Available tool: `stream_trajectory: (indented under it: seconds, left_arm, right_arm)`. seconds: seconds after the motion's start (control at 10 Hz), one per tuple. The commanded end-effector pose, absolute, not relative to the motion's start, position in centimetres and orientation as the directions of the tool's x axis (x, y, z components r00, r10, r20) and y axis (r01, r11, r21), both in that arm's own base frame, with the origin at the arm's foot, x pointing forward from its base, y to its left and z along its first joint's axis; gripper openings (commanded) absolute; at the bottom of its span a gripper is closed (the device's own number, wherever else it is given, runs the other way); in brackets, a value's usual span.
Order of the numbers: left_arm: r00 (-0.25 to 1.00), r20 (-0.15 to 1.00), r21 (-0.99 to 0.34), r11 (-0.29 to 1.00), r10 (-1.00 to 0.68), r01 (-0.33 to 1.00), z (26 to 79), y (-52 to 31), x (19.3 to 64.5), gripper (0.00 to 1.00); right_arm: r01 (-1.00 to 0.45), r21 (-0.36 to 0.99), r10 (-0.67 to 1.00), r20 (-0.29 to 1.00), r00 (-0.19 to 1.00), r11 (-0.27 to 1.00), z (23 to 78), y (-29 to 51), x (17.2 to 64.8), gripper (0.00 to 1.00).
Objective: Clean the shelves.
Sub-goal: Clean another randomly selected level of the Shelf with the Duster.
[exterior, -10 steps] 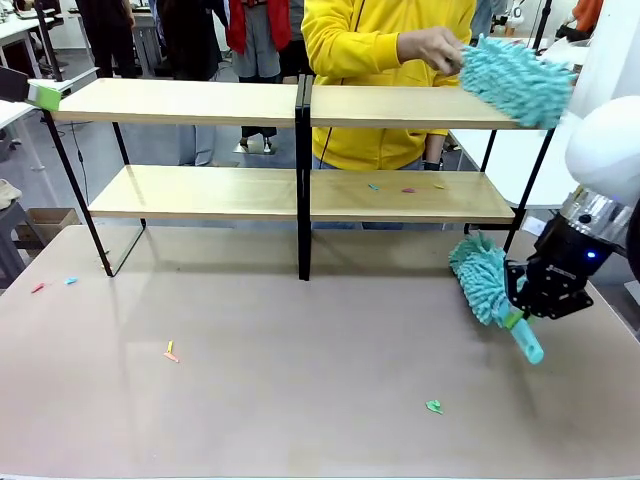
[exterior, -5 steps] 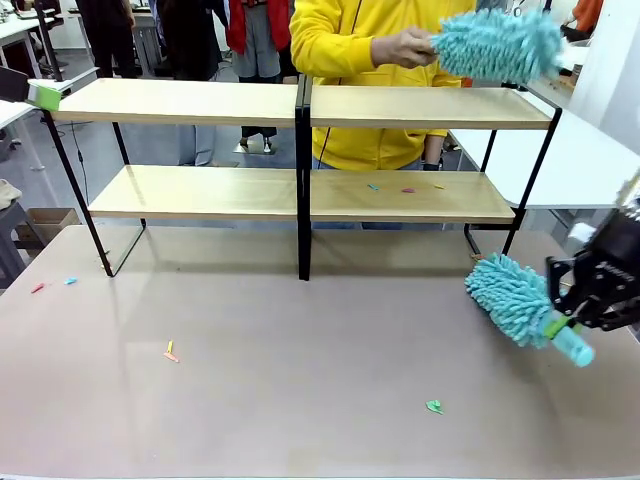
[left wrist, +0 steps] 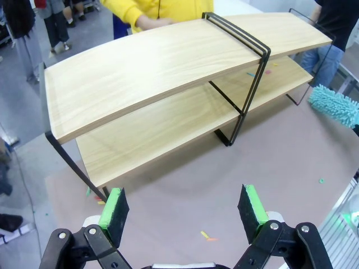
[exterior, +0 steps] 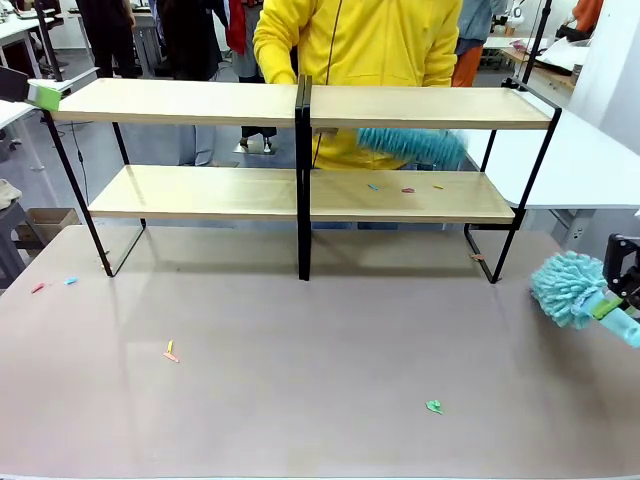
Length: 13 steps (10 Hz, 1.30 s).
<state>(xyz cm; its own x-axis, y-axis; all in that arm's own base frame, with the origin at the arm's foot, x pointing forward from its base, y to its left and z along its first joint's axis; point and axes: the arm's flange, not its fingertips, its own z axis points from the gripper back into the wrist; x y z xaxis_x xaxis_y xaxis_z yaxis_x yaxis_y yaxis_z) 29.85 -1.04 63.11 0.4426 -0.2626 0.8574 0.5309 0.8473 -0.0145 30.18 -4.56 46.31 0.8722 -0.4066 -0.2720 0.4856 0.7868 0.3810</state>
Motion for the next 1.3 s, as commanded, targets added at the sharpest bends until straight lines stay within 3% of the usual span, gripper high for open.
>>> stream_trajectory:
  seconds: [0.0, 0.3, 0.6, 0.8, 1.0, 1.1, 1.2]
  left_arm:
    - [0.441, 0.858, -0.014, 0.847, -0.263, 0.532, 63.1, -1.0, 29.8, 1.00]
    - [0.441, 0.858, -0.014, 0.847, -0.263, 0.532, 63.1, -1.0, 29.8, 1.00]
    - [0.441, 0.858, -0.014, 0.847, -0.263, 0.532, 63.1, -1.0, 29.8, 1.00]
    - [0.441, 0.858, -0.014, 0.847, -0.263, 0.532, 63.1, -1.0, 29.8, 1.00]
    - [0.441, 0.858, -0.014, 0.847, -0.263, 0.532, 63.1, -1.0, 29.8, 1.00]
    - [0.441, 0.858, -0.014, 0.847, -0.263, 0.532, 63.1, -1.0, 29.8, 1.00]
    - [0.441, 0.858, -0.014, 0.847, -0.263, 0.532, 63.1, -1.0, 29.8, 1.00]
  right_arm:
    - [0.250, 0.525, -0.172, -0.192, 0.966, 0.814, 43.0, -4.3, 27.3, 0.12]
    - [-0.077, 0.687, 0.238, -0.143, 0.961, 0.723, 44.0, -6.1, 27.3, 0.12]
    - [-0.214, 0.682, 0.429, -0.161, 0.889, 0.700, 44.9, -4.7, 26.0, 0.12]
    - [-0.553, 0.647, 0.723, 0.003, 0.691, 0.525, 47.4, -4.9, 24.9, 0.12]
    - [-0.836, 0.430, 0.853, 0.232, 0.468, 0.342, 51.1, -5.2, 25.1, 0.12]
    - [-0.933, 0.239, 0.845, 0.406, 0.349, 0.270, 53.1, -5.5, 25.3, 0.12]
    - [-0.947, 0.041, 0.805, 0.516, 0.294, 0.319, 54.7, -6.0, 25.5, 0.12]
